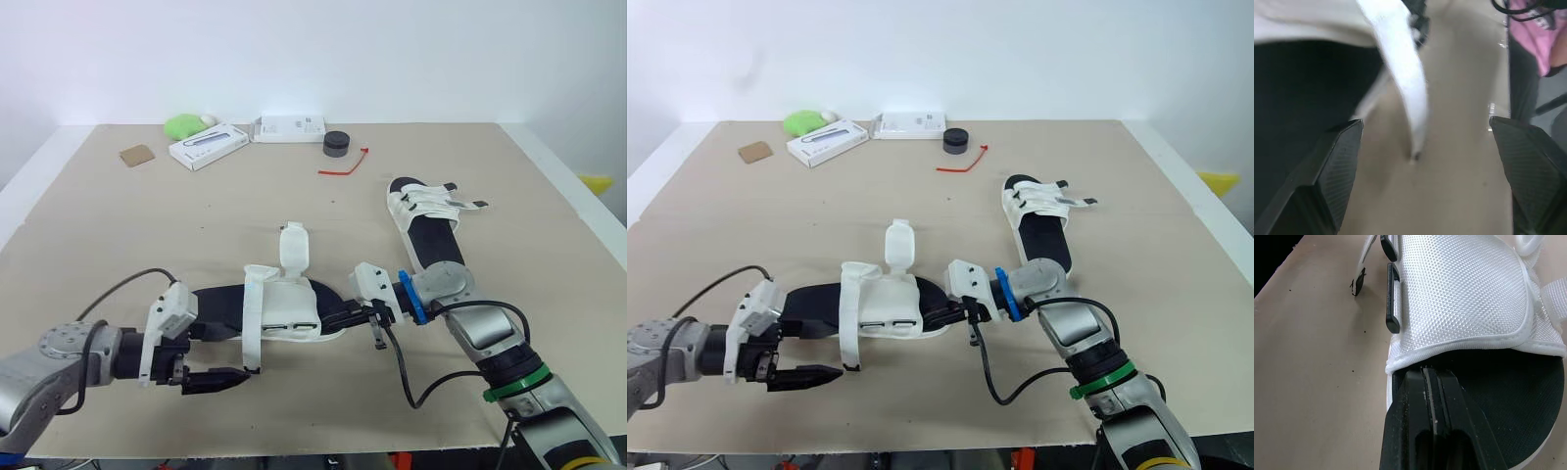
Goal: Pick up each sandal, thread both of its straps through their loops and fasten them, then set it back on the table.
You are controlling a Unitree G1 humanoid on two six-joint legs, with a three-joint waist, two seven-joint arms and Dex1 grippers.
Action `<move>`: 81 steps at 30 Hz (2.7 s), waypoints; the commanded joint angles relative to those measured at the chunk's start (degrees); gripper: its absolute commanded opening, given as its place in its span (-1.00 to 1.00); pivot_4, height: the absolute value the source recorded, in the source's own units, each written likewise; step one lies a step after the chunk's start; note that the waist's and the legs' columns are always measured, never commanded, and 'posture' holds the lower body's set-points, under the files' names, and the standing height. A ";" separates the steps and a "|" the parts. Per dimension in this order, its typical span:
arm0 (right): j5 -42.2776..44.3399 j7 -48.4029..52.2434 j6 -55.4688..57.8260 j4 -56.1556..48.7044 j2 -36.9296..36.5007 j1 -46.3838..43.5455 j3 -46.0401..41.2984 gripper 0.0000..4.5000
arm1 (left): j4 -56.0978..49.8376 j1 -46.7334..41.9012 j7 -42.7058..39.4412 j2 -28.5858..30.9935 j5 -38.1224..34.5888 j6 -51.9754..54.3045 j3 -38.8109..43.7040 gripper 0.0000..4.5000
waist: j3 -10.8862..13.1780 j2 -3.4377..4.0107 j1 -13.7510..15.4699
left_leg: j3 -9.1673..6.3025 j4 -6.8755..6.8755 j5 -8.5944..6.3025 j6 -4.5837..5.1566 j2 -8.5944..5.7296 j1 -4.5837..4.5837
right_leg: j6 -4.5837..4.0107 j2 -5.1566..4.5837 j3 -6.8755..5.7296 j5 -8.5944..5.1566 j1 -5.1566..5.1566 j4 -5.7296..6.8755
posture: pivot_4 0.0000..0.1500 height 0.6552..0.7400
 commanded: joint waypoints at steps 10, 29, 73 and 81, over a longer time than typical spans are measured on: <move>0.04 0.04 0.12 -0.97 -0.14 -0.89 -0.38 -1.00 | 2.05 -8.26 0.01 -4.95 -0.05 4.28 -4.39 0.89 | -0.01 -0.01 0.05 | 0.03 0.00 0.00 0.00 -0.01 0.00 | -0.02 0.01 0.01 0.02 0.02 0.00 | 1.00 1.00; -0.10 -0.02 0.06 -1.19 -0.19 -1.02 -0.32 -1.00 | 3.95 -12.09 0.25 -3.98 -14.05 19.16 1.82 -0.99 | -0.01 -0.01 -0.01 | -0.06 0.00 -0.01 0.00 0.01 0.01 | -0.02 0.06 0.02 0.03 0.01 0.01 | 1.00 1.00; -0.34 -0.87 -0.31 -2.15 -0.22 -0.41 -0.26 -1.00 | 16.79 -25.92 9.75 -15.40 -15.52 25.98 0.76 -0.99 | -0.02 -0.04 -0.01 | -0.19 0.01 0.00 -0.04 -0.08 0.02 | -0.12 0.12 0.03 0.11 0.03 0.01 | 1.00 1.00; -0.53 -0.98 -0.36 -1.97 -0.16 -0.44 -0.27 -1.00 | 18.25 -26.65 8.74 -16.69 -11.76 23.51 -0.76 -0.99 | -0.02 -0.04 0.00 | -0.18 0.01 0.00 -0.05 -0.07 0.01 | -0.12 0.12 0.03 0.11 0.03 0.01 | 1.00 1.00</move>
